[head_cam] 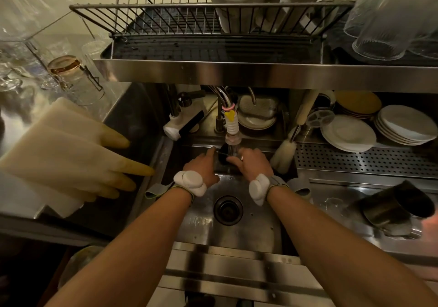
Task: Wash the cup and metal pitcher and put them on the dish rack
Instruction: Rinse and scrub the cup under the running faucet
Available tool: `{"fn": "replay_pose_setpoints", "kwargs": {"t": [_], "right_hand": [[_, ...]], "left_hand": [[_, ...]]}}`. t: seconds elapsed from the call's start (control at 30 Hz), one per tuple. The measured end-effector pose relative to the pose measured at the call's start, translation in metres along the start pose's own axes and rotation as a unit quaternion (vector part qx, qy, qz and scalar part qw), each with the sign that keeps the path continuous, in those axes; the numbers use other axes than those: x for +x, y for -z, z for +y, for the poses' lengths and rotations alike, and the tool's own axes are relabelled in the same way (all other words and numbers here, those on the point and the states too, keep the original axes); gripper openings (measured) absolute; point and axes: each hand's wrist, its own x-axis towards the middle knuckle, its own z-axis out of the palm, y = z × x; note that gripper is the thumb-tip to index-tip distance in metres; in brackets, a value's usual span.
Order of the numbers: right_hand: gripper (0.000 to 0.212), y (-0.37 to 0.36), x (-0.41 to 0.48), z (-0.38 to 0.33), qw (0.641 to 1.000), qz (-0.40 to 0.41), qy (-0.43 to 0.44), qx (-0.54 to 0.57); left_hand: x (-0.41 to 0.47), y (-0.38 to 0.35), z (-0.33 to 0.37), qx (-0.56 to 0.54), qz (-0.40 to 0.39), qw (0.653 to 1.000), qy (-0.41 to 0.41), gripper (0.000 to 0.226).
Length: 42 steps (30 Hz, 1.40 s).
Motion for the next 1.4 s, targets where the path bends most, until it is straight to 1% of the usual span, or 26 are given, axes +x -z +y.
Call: {"fn": "replay_pose_setpoints", "kwargs": {"t": [0.07, 0.13, 0.17, 0.2, 0.27, 0.3, 0.33, 0.4, 0.47, 0.57, 0.6, 0.67, 0.73, 0.8, 0.9, 0.93, 1.0, 1.03, 1.13, 1.23, 1.27, 1.3, 1.37, 1.4], "right_hand": [[0.032, -0.002, 0.004, -0.002, 0.998, -0.014, -0.013, 0.056], [0.023, -0.003, 0.009, -0.001, 0.991, -0.013, -0.040, 0.129], [0.018, -0.002, 0.010, -0.001, 0.981, -0.026, -0.065, 0.180], [0.014, -0.002, 0.011, -0.002, 0.963, -0.055, -0.091, 0.247], [0.015, -0.005, 0.011, -0.007, 0.904, -0.117, -0.133, 0.390], [0.015, -0.005, 0.010, -0.010, 0.877, -0.128, -0.143, 0.440], [0.014, -0.006, 0.008, -0.012, 0.857, -0.121, -0.151, 0.477], [0.016, -0.007, 0.009, -0.009, 0.833, -0.067, -0.163, 0.524], [0.022, -0.008, 0.010, -0.002, 0.836, -0.012, -0.178, 0.519], [0.039, -0.007, 0.012, 0.002, 0.844, 0.022, -0.209, 0.492], [0.036, -0.007, 0.012, 0.001, 0.838, 0.019, -0.210, 0.503], [0.013, -0.005, 0.010, -0.004, 0.821, -0.013, -0.188, 0.540], [0.018, -0.006, 0.007, -0.004, 0.828, -0.036, -0.165, 0.535], [0.009, -0.008, 0.008, -0.003, 0.850, -0.013, -0.148, 0.506], [0.031, -0.008, 0.012, -0.004, 0.860, 0.021, -0.167, 0.482], [0.030, -0.007, 0.012, -0.004, 0.858, 0.017, -0.167, 0.486], [0.018, -0.008, 0.011, -0.004, 0.856, -0.020, -0.149, 0.494], [0.016, -0.009, 0.010, -0.005, 0.855, -0.031, -0.143, 0.498], [0.022, -0.014, 0.012, -0.004, 0.860, -0.007, -0.134, 0.492], [0.034, -0.009, 0.011, -0.007, 0.865, 0.017, -0.162, 0.474], [0.033, -0.008, 0.012, -0.007, 0.866, 0.016, -0.163, 0.472], [0.027, -0.007, 0.012, -0.007, 0.864, 0.005, -0.161, 0.477], [0.010, -0.005, 0.009, -0.010, 0.865, -0.031, -0.148, 0.478], [0.017, -0.007, 0.009, -0.010, 0.869, -0.039, -0.141, 0.472]], "left_hand": [[0.000, 0.002, -0.002, -0.006, -0.007, 1.000, 0.002, 0.095], [0.000, 0.001, -0.004, -0.016, -0.014, 1.000, -0.004, 0.093], [0.000, 0.001, -0.003, -0.021, -0.017, 1.000, -0.007, 0.089], [0.000, 0.000, -0.004, -0.022, -0.020, 1.000, -0.009, 0.084], [0.000, 0.000, -0.004, -0.019, -0.029, 0.999, -0.003, 0.073], [0.001, -0.001, -0.004, -0.015, -0.034, 0.999, 0.003, 0.070], [0.002, -0.002, -0.004, -0.012, -0.038, 0.999, 0.007, 0.067], [0.004, -0.002, -0.006, -0.004, -0.038, 0.999, 0.010, 0.063], [0.007, -0.003, -0.007, 0.000, -0.041, 0.999, 0.012, 0.062], [0.010, -0.005, -0.008, -0.003, -0.044, 0.999, 0.010, 0.059], [0.011, -0.006, -0.007, -0.007, -0.041, 0.999, 0.008, 0.056], [0.012, -0.007, -0.005, -0.018, -0.031, 0.999, 0.004, 0.050], [0.013, -0.007, -0.003, -0.027, -0.033, 0.999, 0.002, 0.046], [0.014, -0.006, -0.002, -0.028, -0.041, 0.999, 0.001, 0.045], [0.013, -0.004, -0.003, -0.035, -0.045, 0.998, 0.007, 0.043], [0.013, -0.004, -0.004, -0.038, -0.045, 0.998, 0.008, 0.043], [0.013, -0.002, -0.006, -0.040, -0.041, 0.998, 0.009, 0.043], [0.012, -0.002, -0.005, -0.040, -0.040, 0.998, 0.008, 0.043], [0.011, -0.001, -0.005, -0.059, -0.036, 0.998, 0.005, 0.043], [0.011, -0.001, -0.004, -0.093, -0.021, 0.995, 0.005, 0.037], [0.011, 0.000, -0.001, -0.114, -0.016, 0.993, 0.005, 0.035], [0.009, 0.001, 0.002, -0.133, -0.014, 0.991, 0.002, 0.031], [0.010, 0.002, 0.009, -0.174, -0.023, 0.984, -0.006, 0.027], [0.012, 0.002, 0.011, -0.197, -0.030, 0.980, -0.002, 0.027]]}}
